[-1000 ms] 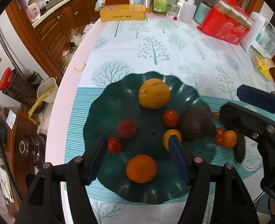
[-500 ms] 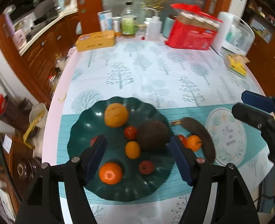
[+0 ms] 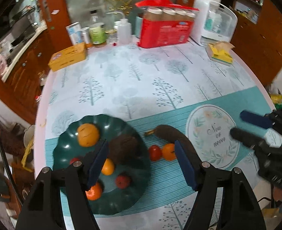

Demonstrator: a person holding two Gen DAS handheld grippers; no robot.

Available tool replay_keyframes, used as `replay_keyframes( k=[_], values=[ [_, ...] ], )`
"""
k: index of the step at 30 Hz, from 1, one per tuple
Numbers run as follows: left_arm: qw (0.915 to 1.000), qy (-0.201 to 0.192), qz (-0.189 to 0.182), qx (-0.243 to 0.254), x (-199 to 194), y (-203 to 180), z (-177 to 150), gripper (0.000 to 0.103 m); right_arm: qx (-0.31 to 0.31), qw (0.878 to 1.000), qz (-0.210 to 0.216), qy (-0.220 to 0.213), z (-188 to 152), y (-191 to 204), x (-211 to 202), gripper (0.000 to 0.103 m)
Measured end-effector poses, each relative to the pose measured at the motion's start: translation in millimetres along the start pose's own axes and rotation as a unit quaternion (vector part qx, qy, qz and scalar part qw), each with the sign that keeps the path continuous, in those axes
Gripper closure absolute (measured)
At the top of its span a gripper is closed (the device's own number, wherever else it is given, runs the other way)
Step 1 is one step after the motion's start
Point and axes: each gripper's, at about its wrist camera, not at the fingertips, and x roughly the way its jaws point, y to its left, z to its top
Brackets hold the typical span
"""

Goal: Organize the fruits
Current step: 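Grasp the dark brown banana with the right tool while the left tool grasps the mandarin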

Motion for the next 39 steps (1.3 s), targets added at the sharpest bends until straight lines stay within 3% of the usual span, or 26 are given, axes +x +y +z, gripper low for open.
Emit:
replay_keyframes(
  k=[7,9,12,16,25,30,35,39],
  values=[
    [0.9977,0.033,-0.020,0.056,38.7,-22.0,-14.6,0.034,-0.006,0.998,0.022,0.063,-37.1,1.4,43.5,0.062],
    [0.9965,0.046,-0.020,0.067,50.2,-25.8,-21.3,0.038,-0.009,0.996,0.034,0.082,-47.4,1.1,61.1,0.062],
    [0.9955,0.061,-0.024,0.068,63.1,-26.4,-28.1,0.046,-0.013,0.992,0.056,0.113,-64.0,1.9,93.1,0.062],
    [0.9953,0.075,-0.030,0.053,74.4,-22.9,-33.1,0.046,-0.001,0.988,0.066,0.137,-72.6,1.5,120.5,0.063],
    [0.9938,0.096,-0.027,0.050,89.5,-24.7,-34.2,0.046,-0.020,0.990,0.048,0.130,-61.9,5.0,147.9,0.063],
    [0.9924,0.106,-0.031,0.053,99.4,-30.8,-33.1,0.047,-0.014,0.991,0.055,0.125,-59.1,-3.8,149.0,0.071],
    [0.9899,0.107,-0.030,0.088,110.9,-47.8,-30.5,0.047,0.001,0.991,0.061,0.118,-56.4,-15.0,144.0,0.072],
    [0.9871,0.107,-0.029,0.116,123.1,-61.0,-26.9,0.055,0.024,0.992,0.064,0.109,-52.3,-23.2,141.1,0.072]
  ],
)
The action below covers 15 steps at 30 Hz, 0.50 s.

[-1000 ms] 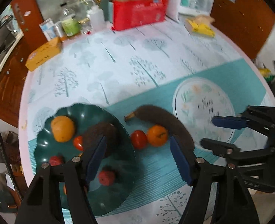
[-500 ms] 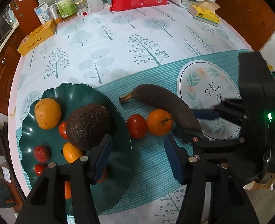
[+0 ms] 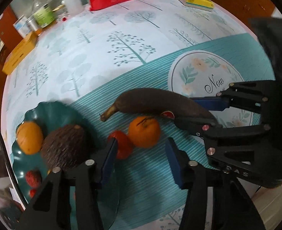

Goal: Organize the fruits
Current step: 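Grasp the dark brown banana with the right tool while the left tool grasps the mandarin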

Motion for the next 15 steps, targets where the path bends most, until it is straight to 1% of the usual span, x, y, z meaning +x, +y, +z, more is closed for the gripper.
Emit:
replay_keyframes(
  k=[1,3,5,6,8,15],
  values=[
    [1.0000,-0.006,0.003,0.005,0.9,-1.1,2.9,0.055,0.006,1.000,-0.003,-0.002,-0.3,-2.6,-0.9,0.072],
    [0.9999,-0.008,-0.003,0.010,2.7,-0.9,7.7,0.055,0.018,1.000,-0.002,-0.005,-0.4,-8.2,-1.7,0.072],
    [0.9998,-0.008,-0.015,0.011,5.1,0.2,12.4,0.057,0.029,1.000,-0.001,-0.007,0.8,-11.9,-2.1,0.073],
    [0.9996,-0.007,-0.022,0.015,6.6,0.2,14.4,0.061,0.035,0.999,0.000,-0.008,1.0,-14.2,-2.6,0.073],
    [0.9993,0.000,-0.031,0.022,11.1,0.0,16.3,0.062,0.045,0.999,0.001,-0.008,1.3,-19.4,-3.9,0.073],
    [0.9988,0.009,-0.022,0.043,21.7,-4.3,16.4,0.062,0.061,0.998,-0.016,-0.020,-1.6,-38.6,-12.7,0.073]
  ],
)
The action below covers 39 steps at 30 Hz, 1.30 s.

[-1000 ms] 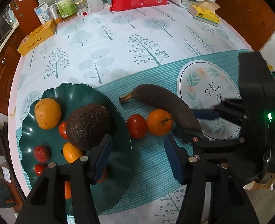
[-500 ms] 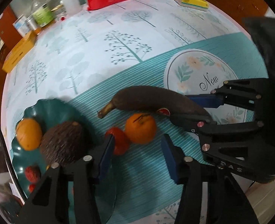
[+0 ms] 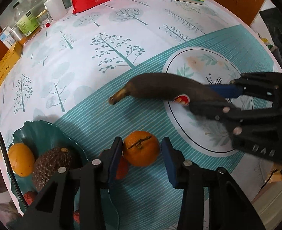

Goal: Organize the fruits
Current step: 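Grasp the dark brown banana with the right tool while the left tool grasps the mandarin, then carry the banana and mandarin with both tools over the green plate and lower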

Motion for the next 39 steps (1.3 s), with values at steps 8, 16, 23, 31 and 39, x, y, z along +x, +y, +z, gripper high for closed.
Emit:
replay_keyframes(
  k=[8,16,23,31,39],
  values=[
    [0.9990,0.013,0.020,0.038,11.2,-8.6,-0.6,0.064,-0.025,1.000,-0.013,0.007,-0.4,3.5,5.5,0.072],
    [0.9995,0.013,0.017,0.024,11.6,-5.5,0.8,0.066,-0.051,0.998,-0.026,0.018,2.4,16.8,18.0,0.068],
    [0.9999,-0.004,0.011,0.001,-2.6,-1.1,-4.1,0.066,-0.034,0.999,-0.020,0.019,8.0,14.3,20.7,0.070],
    [0.9977,-0.049,0.016,-0.043,-54.4,18.7,-19.8,0.066,-0.014,1.000,-0.011,-0.010,9.0,19.1,-14.1,0.071],
    [0.9843,-0.111,0.076,-0.114,-140.1,70.9,-48.0,0.066,-0.045,0.997,0.007,-0.067,27.8,63.9,-75.0,0.071]
  ],
)
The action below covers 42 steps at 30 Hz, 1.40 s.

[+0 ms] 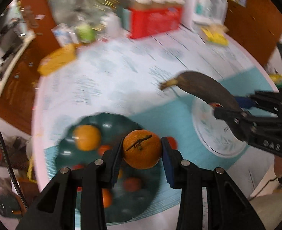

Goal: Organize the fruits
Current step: 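Carry the banana and mandarin with both tools over the green plate and lower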

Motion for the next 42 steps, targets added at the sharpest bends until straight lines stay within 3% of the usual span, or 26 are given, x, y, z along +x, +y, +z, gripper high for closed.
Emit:
replay_keyframes(
  k=[7,12,19,28,30,35,39,42],
  values=[
    [0.9928,-0.074,0.078,-0.054,-65.8,61.2,6.5,0.066,-0.056,0.997,0.030,-0.036,36.6,69.1,-31.1,0.071],
    [0.9875,-0.084,0.102,-0.087,-77.3,91.2,-1.8,0.066,-0.085,0.994,0.049,-0.049,49.9,113.8,-33.1,0.071],
    [0.9868,-0.024,0.098,-0.126,-25.7,126.9,-30.2,0.066,-0.101,0.994,0.041,-0.017,47.8,155.0,9.1,0.071],
    [0.9815,0.042,0.077,-0.170,56.5,147.8,-69.8,0.066,-0.085,0.993,0.002,0.083,17.7,171.5,98.6,0.070],
    [0.9810,0.049,0.074,-0.172,66.3,148.2,-72.4,0.066,-0.099,0.993,-0.001,0.069,13.7,179.6,100.5,0.070],
    [0.9824,0.052,0.069,-0.166,79.9,149.2,-71.2,0.065,-0.111,0.988,-0.005,0.103,4.0,190.5,121.3,0.070],
    [0.9834,0.066,0.068,-0.155,89.4,148.7,-66.8,0.064,-0.133,0.986,-0.001,0.096,0.2,193.8,121.5,0.068],
    [0.9837,0.066,0.069,-0.153,90.8,147.0,-65.0,0.054,-0.148,0.985,0.008,0.082,0.4,195.7,113.4,0.062]
  ],
)
